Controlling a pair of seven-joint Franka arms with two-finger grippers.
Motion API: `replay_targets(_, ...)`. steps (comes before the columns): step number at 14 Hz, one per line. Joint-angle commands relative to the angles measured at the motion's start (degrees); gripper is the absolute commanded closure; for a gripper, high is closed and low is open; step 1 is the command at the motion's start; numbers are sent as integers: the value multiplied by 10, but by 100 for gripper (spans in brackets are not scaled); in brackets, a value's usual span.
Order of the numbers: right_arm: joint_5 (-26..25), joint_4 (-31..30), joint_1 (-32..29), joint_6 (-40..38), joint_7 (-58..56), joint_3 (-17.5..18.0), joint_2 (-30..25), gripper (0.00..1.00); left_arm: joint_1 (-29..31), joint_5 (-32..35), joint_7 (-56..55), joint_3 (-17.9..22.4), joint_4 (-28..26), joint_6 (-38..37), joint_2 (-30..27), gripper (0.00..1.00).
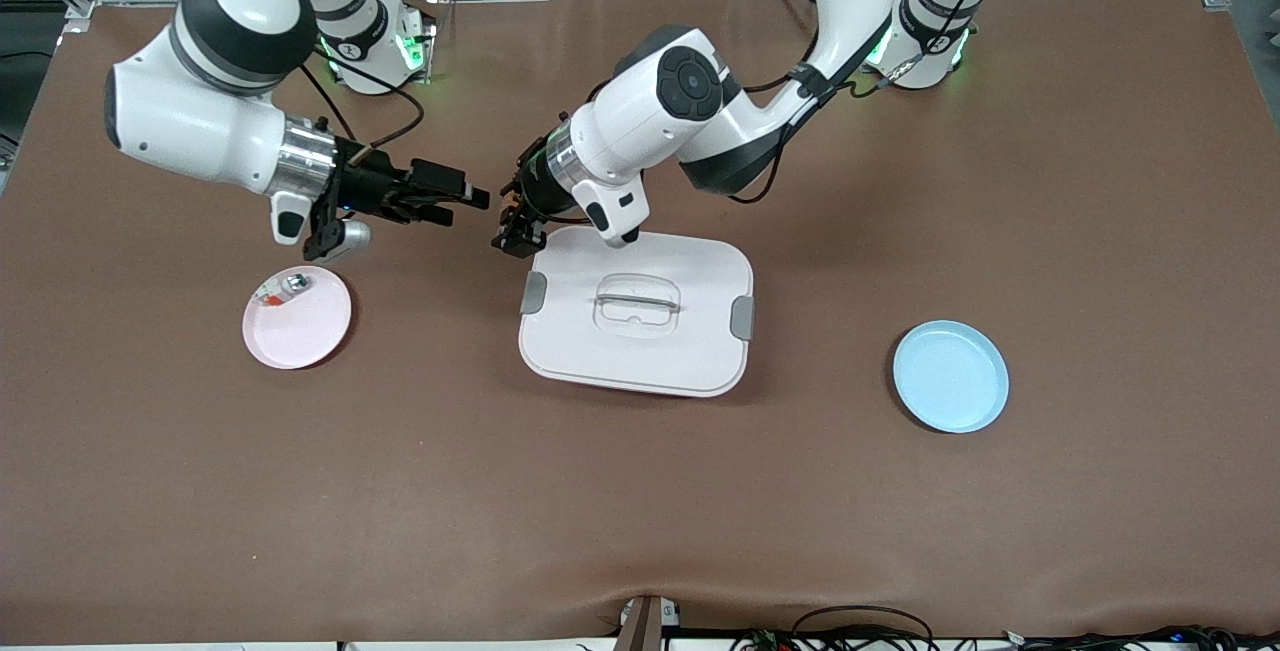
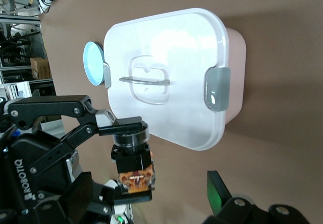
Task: Transfer orange switch to right arm and place
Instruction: 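Hold the switch out with the left gripper while the right gripper approaches, then grasp the switch's orange button end with the right gripper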
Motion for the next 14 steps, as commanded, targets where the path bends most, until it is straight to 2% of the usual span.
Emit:
replay_targets(1, 24, -26, 26, 40, -10, -5, -15, 0, -8, -10, -6, 4, 17, 7, 9, 100)
replay_targets(14, 24, -51, 55, 61, -12, -5, -15, 0, -8, -10, -5, 4, 17, 7, 9, 100)
